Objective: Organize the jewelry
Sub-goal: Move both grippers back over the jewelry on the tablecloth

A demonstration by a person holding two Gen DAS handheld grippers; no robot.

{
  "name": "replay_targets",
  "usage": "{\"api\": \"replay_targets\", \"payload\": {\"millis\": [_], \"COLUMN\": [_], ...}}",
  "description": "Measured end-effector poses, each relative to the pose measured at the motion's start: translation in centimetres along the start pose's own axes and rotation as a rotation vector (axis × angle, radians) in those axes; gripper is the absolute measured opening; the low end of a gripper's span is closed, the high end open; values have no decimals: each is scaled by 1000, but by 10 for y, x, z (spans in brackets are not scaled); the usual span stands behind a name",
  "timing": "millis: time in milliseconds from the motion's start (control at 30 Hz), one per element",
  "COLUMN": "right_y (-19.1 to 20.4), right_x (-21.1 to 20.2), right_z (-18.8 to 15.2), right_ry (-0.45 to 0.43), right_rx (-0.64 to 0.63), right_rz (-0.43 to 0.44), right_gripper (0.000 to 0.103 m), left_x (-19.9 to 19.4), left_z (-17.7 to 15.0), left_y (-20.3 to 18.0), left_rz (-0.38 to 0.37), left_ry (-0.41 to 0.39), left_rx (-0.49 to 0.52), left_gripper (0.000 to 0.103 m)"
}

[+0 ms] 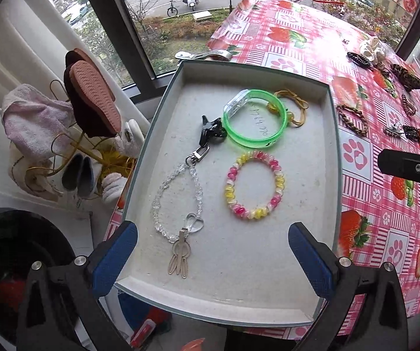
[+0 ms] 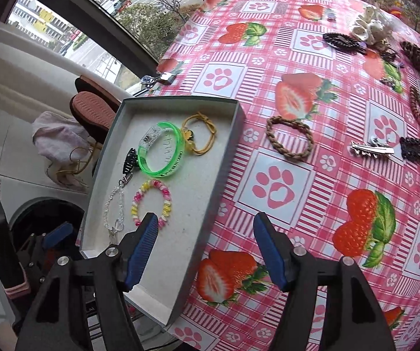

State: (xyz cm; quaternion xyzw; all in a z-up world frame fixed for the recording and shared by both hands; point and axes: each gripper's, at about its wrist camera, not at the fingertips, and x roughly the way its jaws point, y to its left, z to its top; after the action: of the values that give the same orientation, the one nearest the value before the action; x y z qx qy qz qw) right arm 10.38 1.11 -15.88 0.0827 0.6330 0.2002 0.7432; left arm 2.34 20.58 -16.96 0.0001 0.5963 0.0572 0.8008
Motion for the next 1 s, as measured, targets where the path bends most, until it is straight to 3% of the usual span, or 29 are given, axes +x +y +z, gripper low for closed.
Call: {"api": "replay_targets", "payload": {"millis": [67,333,567,767,1000], "right_y": [-18,-102,-164,-202,-234], "right_x": [-7,-34,-62,-71,-68], "right_z": [-7,-30,-29,-15,11], "right_ry": [-3,-33,-55,-54,-36], "right_rx": [40,204,287,282,226], "right_rz": [-18,-95,-137,-179,-204], "right_gripper": [85,84,84,84,84], "left_x": [-4,-18,-16,0,23], "left_z": [5,25,45,66,83], "left_y": [-11,-88,-159,-193,-204], "left_rz": [-15,-48,-93,-156,-193], "left_ry": [-10,-53,-44,14,88], "left_rx": [36,177,255,213,87], "left_gripper": [103,103,103,103,103]}}
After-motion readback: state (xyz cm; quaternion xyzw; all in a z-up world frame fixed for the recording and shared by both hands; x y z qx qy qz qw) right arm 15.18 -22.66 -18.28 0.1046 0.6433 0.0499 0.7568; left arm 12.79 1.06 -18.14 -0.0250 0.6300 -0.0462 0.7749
